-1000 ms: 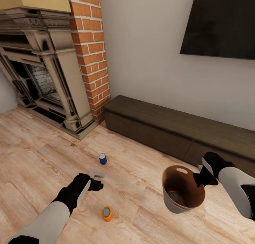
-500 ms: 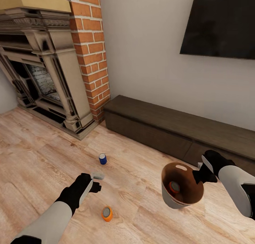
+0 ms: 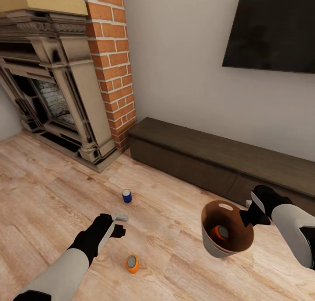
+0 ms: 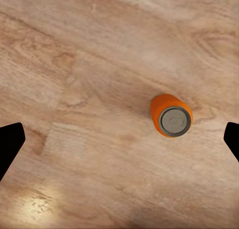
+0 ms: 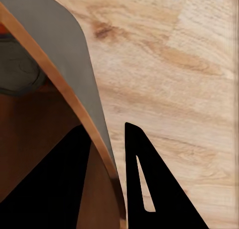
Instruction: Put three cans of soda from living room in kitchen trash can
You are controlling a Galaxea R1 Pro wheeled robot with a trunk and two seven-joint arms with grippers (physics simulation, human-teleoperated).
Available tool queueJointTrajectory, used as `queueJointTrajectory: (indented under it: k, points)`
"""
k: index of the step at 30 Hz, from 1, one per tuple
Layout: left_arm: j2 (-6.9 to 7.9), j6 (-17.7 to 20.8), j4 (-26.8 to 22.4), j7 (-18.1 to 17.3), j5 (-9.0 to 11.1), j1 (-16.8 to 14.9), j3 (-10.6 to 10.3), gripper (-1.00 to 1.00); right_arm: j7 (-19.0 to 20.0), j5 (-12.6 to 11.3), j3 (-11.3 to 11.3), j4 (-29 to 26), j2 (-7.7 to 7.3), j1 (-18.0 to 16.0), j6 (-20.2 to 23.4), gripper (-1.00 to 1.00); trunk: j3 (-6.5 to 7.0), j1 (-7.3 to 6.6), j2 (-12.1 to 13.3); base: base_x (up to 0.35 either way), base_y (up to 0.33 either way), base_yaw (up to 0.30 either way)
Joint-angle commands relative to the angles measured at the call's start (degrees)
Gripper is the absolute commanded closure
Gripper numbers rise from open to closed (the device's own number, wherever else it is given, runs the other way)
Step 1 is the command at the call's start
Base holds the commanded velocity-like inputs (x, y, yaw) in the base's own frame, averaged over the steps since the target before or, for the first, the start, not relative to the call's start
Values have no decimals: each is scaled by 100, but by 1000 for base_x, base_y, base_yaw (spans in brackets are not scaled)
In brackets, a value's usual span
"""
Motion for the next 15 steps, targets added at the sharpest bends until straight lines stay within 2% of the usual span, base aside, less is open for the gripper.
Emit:
queueJointTrajectory:
  k: [1,4,15]
  points:
    - [-1,-3,-1,-1,3,-1,0,-100,1,-99,-27,1,-13,-2,7,100,0,0,0,0,0,0]
    - [-10,-17,-65,-3,15,2,0,-100,1,-77,-26,0,-53,-2,7,100,0,0,0,0,0,0]
    - [-4,-9,-71,-39,33,2,0,-100,-1,-50,17,4,-52,6,7,100,5,0,0,0,0,-20]
